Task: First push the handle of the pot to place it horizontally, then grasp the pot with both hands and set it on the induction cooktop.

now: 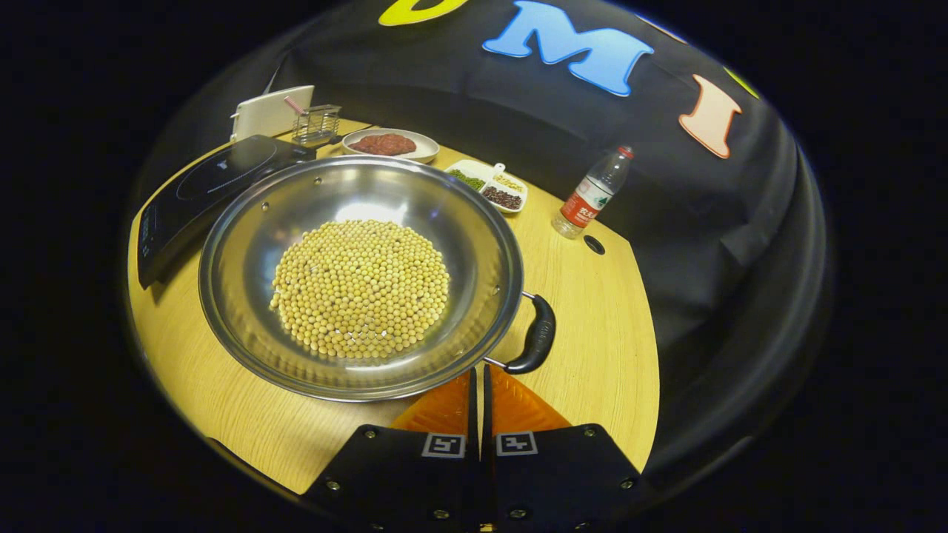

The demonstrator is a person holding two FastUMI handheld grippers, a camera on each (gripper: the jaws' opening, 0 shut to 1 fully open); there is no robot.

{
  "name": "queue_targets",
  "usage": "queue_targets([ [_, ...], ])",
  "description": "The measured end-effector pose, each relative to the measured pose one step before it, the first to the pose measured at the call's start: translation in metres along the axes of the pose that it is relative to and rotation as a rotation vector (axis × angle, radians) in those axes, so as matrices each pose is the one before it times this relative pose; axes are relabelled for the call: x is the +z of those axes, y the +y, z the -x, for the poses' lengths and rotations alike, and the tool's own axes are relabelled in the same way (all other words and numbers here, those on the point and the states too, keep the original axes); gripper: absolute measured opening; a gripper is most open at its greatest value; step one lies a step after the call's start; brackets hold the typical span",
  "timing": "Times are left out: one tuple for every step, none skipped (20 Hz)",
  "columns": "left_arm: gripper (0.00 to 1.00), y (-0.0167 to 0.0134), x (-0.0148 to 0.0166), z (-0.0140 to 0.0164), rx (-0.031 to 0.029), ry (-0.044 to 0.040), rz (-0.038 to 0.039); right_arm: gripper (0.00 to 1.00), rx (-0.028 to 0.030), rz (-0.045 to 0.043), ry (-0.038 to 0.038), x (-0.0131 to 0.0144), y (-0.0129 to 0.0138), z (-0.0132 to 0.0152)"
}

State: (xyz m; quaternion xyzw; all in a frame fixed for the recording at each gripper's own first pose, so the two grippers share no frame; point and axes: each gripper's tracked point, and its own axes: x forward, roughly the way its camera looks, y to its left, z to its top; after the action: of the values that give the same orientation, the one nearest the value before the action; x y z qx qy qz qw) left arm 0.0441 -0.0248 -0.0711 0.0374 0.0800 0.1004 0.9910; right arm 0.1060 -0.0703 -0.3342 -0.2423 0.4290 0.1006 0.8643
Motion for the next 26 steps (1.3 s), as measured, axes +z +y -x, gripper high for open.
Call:
queue_targets([
  [0.96, -0.00431, 0.00195, -0.00188, -0.00464, -0.00223, 0.00046, 0.01, -0.00239, -0.03070, -0.01709, 0.00318, -0.00411, 0.00440],
  [0.98, -0.00558, 0.00003, -0.00196, -0.00576, -0.00319, 0.00135, 0.01, -0.00129, -0.02897, -0.01876, 0.00184, -0.00420, 0.00591],
  [0.99, -0.00573, 0.00126, -0.00279, -0.00650, -0.00289, 0.00116, 0.01, -0.00007, -0.02517, -0.02050, 0.00408, -0.00444, 0.00558],
  [0.99, -0.00667, 0.00165, -0.00177, -0.00587, -0.00390, -0.00059, 0.01, 0.00669, -0.02634, -0.02120, 0.00196, -0.00286, 0.00524],
  [0.99, -0.00687, 0.00199, -0.00295, -0.00621, -0.00443, -0.00208, 0.02, 0.01975, -0.02862, -0.01887, 0.00448, -0.00061, 0.00587],
  [0.99, -0.00697, 0.00125, -0.00144, -0.00652, -0.00353, -0.00356, 0.30, 0.01601, -0.02721, -0.01539, 0.00161, -0.00097, 0.00452],
  [0.99, -0.00751, 0.00060, -0.00282, -0.00697, -0.00241, -0.00452, 0.45, 0.02427, -0.02828, -0.01668, 0.00352, 0.00133, 0.00359],
  [0.97, -0.00669, 0.00012, -0.00232, -0.00580, -0.00070, -0.00445, 0.70, 0.01069, -0.02611, -0.02106, 0.00333, -0.00121, 0.00451],
  [0.97, -0.00646, -0.00034, -0.00242, -0.00707, 0.00058, -0.00135, 0.79, 0.01561, -0.02348, -0.02313, 0.00599, 0.00060, 0.00357],
  [0.96, -0.00727, -0.00104, -0.00419, -0.00935, 0.00400, 0.00302, 0.94, 0.00822, -0.01890, -0.02290, 0.00269, -0.00035, 0.00295],
  [0.96, -0.00744, -0.00153, -0.00372, -0.01387, 0.00739, 0.00478, 0.97, 0.00789, -0.01755, -0.02545, 0.00509, -0.00056, 0.00223],
  [0.98, -0.00694, -0.00689, -0.00461, -0.01767, 0.01319, 0.00752, 0.97, 0.00677, -0.01814, -0.02729, 0.00375, 0.00138, 0.00124],
  [0.99, -0.00751, -0.00701, -0.00597, -0.02277, 0.02151, 0.00758, 0.97, 0.00785, -0.01537, -0.01548, 0.00407, 0.00122, 0.00100],
  [0.96, -0.00372, -0.00763, -0.00609, -0.01870, 0.02339, 0.00604, 0.97, 0.00386, -0.01374, -0.00681, 0.00067, 0.00056, -0.00034],
  [0.94, -0.00405, -0.00511, -0.00622, -0.01868, 0.01866, 0.00980, 0.97, 0.00265, -0.01342, -0.00483, 0.00147, 0.00096, 0.00032],
  [0.97, -0.00306, -0.00665, -0.00713, -0.01790, 0.01902, 0.01070, 0.97, 0.00380, -0.01308, -0.00543, 0.00146, 0.00158, -0.00186],
  [0.99, -0.00175, -0.00548, -0.00747, -0.01404, 0.01573, 0.00581, 0.97, -0.00078, -0.01211, -0.00470, 0.00208, 0.00138, -0.00098],
  [0.97, -0.00280, -0.00611, -0.00750, -0.01456, 0.01606, -0.00423, 0.97, -0.00561, -0.01127, -0.00139, -0.00011, -0.00008, -0.00283],
  [0.97, -0.00270, -0.00598, -0.00644, -0.01637, 0.01723, -0.01056, 0.97, -0.00402, -0.01671, 0.00473, 0.00065, 0.00048, -0.00231],
  [0.97, -0.00170, -0.00739, -0.01009, -0.01887, 0.01881, -0.01290, 0.97, -0.00088, -0.02099, 0.00564, 0.00066, 0.00275, -0.00151],
  [0.95, -0.00281, -0.00637, -0.00929, -0.01906, 0.01978, -0.00831, 0.97, -0.00630, -0.02279, 0.00488, 0.00179, 0.00106, -0.00312],
  [0.94, -0.00252, -0.00756, -0.00835, -0.01793, 0.01603, -0.00411, 0.97, -0.00531, -0.02109, 0.00531, 0.00041, 0.00029, -0.00278],
  [0.97, -0.00079, -0.00682, -0.00953, -0.01641, 0.01697, -0.00199, 0.97, -0.00708, -0.01675, 0.00633, 0.00032, 0.00043, -0.00290],
  [0.97, 0.00005, -0.00763, -0.00923, -0.01549, 0.02243, -0.00195, 0.97, -0.00905, -0.01123, 0.00629, -0.00030, -0.00031, -0.00391],
  [0.97, -0.00094, -0.00769, -0.01026, -0.01737, 0.02242, -0.00038, 0.97, -0.01091, -0.00686, 0.00658, 0.00001, -0.00022, -0.00460],
  [0.95, -0.00076, -0.00767, -0.01008, -0.01427, 0.02096, -0.00236, 0.98, -0.01405, -0.00603, 0.00820, -0.00120, -0.00230, -0.00496],
])
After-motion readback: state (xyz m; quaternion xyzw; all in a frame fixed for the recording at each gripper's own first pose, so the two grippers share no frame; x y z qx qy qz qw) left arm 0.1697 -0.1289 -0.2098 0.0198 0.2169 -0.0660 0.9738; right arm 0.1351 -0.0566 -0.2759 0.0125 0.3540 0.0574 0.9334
